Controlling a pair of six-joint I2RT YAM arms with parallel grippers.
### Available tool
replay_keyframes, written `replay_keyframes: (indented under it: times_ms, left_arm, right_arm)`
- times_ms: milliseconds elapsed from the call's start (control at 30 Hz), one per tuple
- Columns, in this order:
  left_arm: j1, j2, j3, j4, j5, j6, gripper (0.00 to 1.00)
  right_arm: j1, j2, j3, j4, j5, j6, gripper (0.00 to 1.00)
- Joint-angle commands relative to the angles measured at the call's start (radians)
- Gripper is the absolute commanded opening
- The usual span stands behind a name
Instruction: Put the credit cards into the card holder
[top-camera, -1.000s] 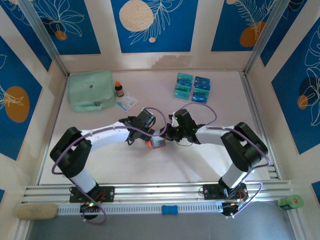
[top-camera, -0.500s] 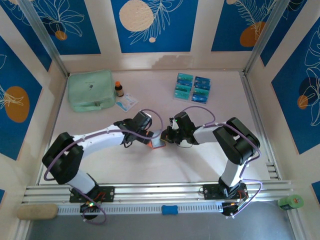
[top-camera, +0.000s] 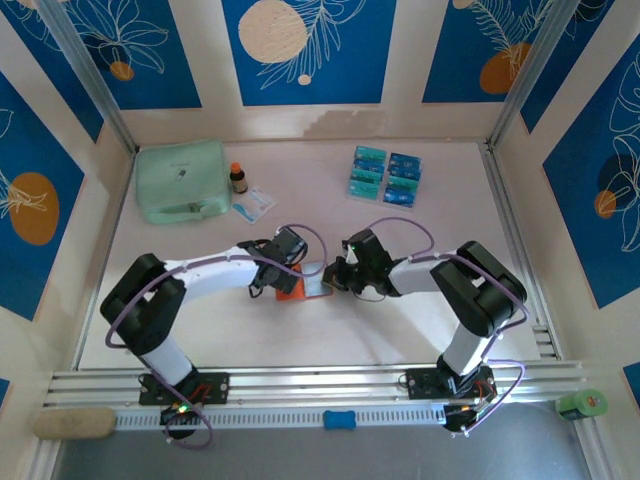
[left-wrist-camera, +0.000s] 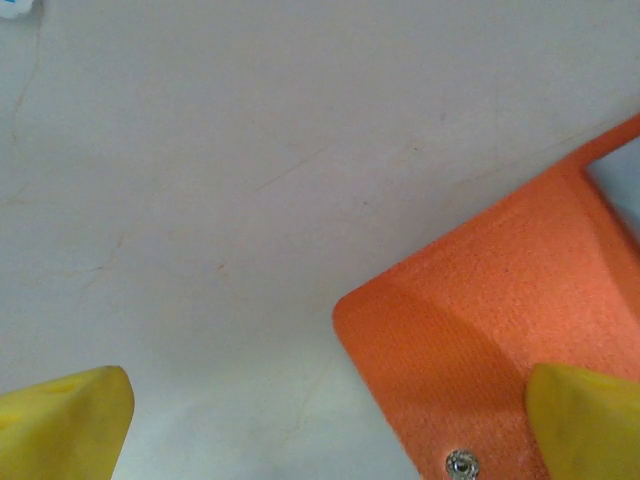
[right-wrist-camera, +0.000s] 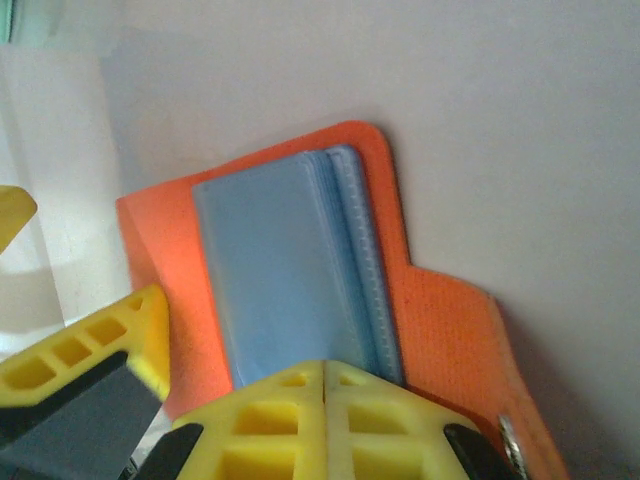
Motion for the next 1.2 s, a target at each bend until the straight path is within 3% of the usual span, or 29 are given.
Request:
replay_keyframes:
  times_ms: [0, 367, 633, 1167]
  left_arm:
    - [0.014, 0.036, 0.004, -0.002, -0.036, 0.026, 1.00]
    - [0.014, 0.058, 0.016, 0.030, -0.066, 0.092, 1.00]
    - [0.013, 0.052, 0.026, 0.033, -0.061, 0.103, 1.00]
    - [0.013, 0.023, 0.026, 0.020, -0.033, 0.074, 1.00]
  right_arm:
    - [0.005, -0.020, -0.029, -0.090, 0.050, 0.018, 0.05]
    - [0.022, -0.142, 0.086, -0.241, 0.067, -0.091, 0.08]
    - [0.008, -0.108, 0.160, -0.312, 0.090, -0.180, 0.08]
    - [-0.060, -0.087, 0.037, -0.266, 0.122, -0.184, 0.06]
